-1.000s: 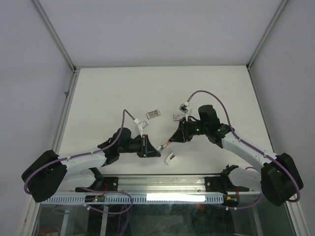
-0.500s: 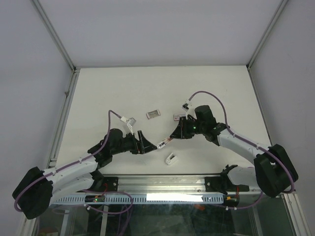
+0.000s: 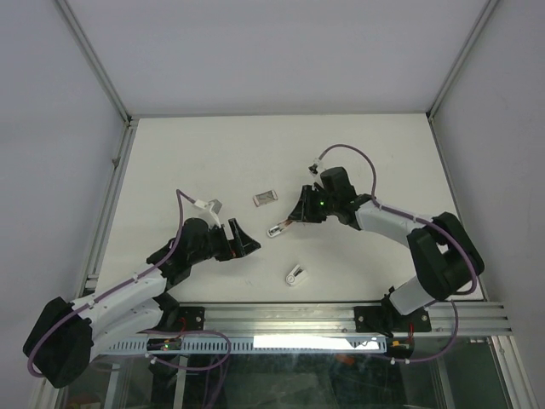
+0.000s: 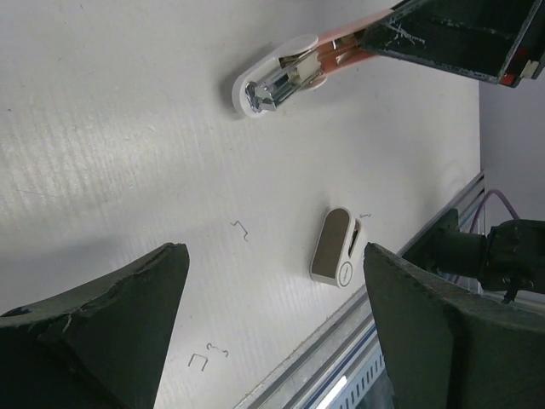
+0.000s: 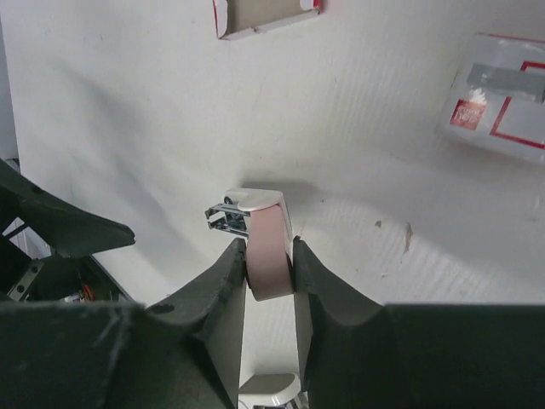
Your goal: Load the staples into the stapler
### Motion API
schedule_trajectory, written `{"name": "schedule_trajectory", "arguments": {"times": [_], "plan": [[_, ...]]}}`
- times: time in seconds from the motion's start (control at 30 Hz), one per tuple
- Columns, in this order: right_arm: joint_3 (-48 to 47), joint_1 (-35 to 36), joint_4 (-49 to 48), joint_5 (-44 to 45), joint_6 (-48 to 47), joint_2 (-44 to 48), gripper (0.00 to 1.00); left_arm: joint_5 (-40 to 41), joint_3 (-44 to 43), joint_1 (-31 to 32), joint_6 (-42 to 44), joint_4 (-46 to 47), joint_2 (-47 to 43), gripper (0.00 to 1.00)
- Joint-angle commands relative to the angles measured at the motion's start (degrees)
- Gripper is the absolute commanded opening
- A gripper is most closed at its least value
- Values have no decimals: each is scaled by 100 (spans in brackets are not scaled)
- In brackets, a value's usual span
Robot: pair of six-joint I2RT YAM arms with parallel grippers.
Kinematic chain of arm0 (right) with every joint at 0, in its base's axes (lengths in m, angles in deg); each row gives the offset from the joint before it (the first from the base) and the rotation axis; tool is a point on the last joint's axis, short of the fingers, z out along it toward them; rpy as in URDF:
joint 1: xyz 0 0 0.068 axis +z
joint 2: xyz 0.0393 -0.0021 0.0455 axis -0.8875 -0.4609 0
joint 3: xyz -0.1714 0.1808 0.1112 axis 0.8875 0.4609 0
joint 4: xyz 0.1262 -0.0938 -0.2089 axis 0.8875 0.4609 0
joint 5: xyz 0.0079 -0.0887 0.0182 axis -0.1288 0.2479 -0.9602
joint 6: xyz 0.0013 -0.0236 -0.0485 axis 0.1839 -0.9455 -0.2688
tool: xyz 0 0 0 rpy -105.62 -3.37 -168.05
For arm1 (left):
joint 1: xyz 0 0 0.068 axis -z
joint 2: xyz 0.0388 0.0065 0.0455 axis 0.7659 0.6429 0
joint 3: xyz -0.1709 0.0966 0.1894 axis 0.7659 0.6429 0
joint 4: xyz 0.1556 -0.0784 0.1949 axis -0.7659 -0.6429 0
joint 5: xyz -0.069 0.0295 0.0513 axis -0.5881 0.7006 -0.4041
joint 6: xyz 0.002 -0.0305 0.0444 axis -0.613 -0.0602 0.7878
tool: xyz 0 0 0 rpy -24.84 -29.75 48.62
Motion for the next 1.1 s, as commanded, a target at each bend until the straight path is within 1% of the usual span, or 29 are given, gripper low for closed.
{"name": "schedule_trajectory", "arguments": {"times": [0.0, 0.23, 0.47, 0.57, 0.67, 0.7, 0.77, 0.83, 0.87, 0.93, 1.0, 1.07], "plan": [[-466, -47, -217, 116, 40, -330, 5, 91, -286, -52, 178, 27, 84, 87], [-674, -134, -31, 261, -31, -585, 26, 129, -319, -52, 283, -73, 73, 87], [-725, -224, 167, 417, -197, -513, 59, 161, -341, -52, 305, -149, 0, 87], [-749, -263, 313, 603, -319, -365, 68, 224, -391, -52, 384, -250, -21, 87], [-715, -295, 560, 893, -522, -7, 72, 227, -445, -52, 502, -273, -57, 87], [-693, -293, 633, 966, -612, 224, 72, 113, -488, -52, 633, -263, -68, 87], [-556, -287, 814, 1152, -790, 613, 73, -12, -585, -30, 836, -228, -62, 81], [-371, -286, 953, 1303, -897, 989, 74, 17, -703, 132, 991, -213, 22, 77], [-255, -291, 1015, 1370, -911, 1161, 74, 140, -785, 303, 1032, -209, 103, 76], [-5, -287, 1096, 1498, -871, 1482, 74, 607, -986, 877, 1048, -176, 383, 74], [292, -287, 1081, 1632, -754, 1800, 74, 1091, -1288, 1647, 993, -95, 834, 72], [568, -291, 1014, 1756, -625, 2066, 74, 1402, -1569, 2090, 888, -37, 1372, 71]]}}
